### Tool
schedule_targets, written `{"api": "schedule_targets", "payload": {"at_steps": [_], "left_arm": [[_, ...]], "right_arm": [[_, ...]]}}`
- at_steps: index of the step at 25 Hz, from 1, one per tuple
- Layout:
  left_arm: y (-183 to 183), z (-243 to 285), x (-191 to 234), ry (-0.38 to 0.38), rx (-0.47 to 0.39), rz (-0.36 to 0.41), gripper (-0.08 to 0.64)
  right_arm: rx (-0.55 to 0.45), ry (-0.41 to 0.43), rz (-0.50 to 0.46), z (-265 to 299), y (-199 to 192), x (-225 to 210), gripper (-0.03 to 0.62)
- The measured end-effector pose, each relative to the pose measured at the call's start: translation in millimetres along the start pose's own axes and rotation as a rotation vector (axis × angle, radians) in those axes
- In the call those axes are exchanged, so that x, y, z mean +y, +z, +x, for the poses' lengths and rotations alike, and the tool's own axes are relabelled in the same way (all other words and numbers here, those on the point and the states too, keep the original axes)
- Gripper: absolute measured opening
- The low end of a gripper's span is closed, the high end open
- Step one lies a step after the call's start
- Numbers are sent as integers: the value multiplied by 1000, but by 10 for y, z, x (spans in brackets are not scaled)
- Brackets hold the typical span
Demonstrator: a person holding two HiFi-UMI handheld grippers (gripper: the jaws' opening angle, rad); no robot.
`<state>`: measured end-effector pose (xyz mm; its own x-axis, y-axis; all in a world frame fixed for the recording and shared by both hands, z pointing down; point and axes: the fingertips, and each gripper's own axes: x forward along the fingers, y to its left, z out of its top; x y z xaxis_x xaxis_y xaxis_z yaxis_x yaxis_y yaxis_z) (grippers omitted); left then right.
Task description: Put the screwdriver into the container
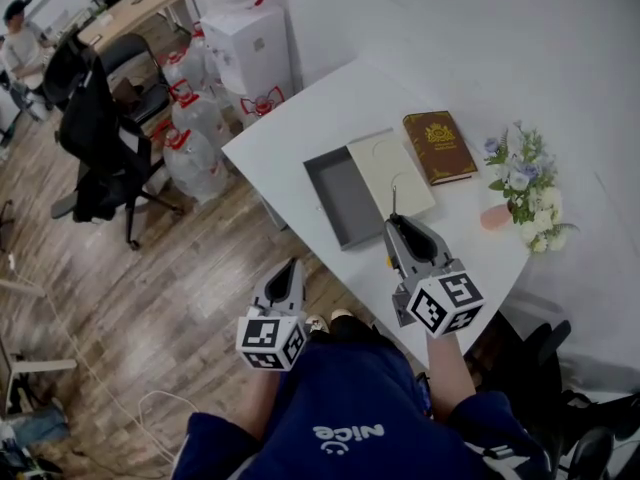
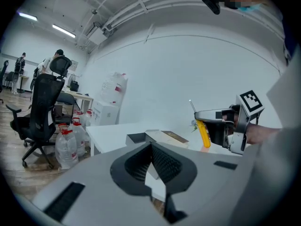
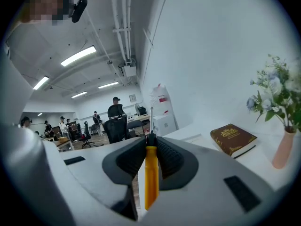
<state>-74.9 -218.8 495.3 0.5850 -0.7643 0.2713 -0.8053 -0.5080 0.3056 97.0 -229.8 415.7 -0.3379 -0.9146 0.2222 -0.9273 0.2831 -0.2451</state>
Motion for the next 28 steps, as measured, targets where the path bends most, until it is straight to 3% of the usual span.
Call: {"api": "schedule_targets", "payload": {"at_steps": [17,28], "left_arm": [[219,-27,92,65,-15,14,17],[201,-44,257,125,-10,7,17]], "right_arm": [[151,51,-54,957,-78,-126,89],[295,60,-52,1577,-435,-304,89]]}}
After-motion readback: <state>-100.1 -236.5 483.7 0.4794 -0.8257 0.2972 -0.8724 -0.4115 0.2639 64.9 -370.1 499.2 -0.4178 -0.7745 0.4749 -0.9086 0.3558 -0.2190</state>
